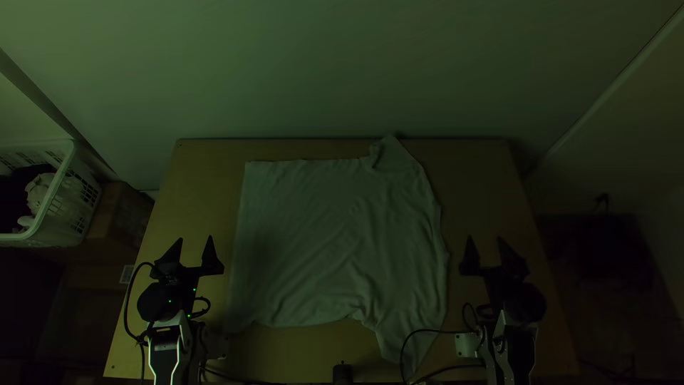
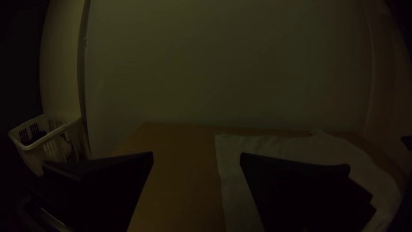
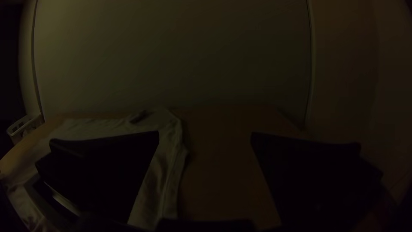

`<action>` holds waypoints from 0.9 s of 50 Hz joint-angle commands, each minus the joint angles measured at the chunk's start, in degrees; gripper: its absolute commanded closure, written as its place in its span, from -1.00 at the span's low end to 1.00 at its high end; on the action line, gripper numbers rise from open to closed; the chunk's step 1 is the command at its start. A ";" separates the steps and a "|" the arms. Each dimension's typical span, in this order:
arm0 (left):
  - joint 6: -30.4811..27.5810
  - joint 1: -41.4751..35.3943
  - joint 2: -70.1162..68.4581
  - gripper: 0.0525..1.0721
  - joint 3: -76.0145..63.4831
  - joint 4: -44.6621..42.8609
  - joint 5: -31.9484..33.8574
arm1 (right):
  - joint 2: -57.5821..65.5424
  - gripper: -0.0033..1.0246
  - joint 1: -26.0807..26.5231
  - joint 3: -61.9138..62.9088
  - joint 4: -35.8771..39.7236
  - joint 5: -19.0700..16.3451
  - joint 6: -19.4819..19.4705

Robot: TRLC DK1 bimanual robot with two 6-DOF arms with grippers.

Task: Fold the t-shirt

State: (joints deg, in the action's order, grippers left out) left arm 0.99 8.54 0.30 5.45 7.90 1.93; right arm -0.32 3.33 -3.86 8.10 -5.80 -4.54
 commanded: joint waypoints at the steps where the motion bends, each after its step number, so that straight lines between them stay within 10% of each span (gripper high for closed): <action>1: -0.64 -0.54 -0.38 -0.91 -2.11 2.56 0.26 | 0.14 -0.91 -0.96 0.52 0.69 0.09 -1.44; 45: -2.22 -1.06 5.59 -0.91 9.66 -0.96 -0.44 | 14.03 -0.91 0.18 -15.21 -9.15 0.27 2.78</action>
State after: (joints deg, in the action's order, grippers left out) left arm -0.27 6.87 2.63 10.87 7.99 1.63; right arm 7.66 3.18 -13.52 1.30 -5.78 -2.68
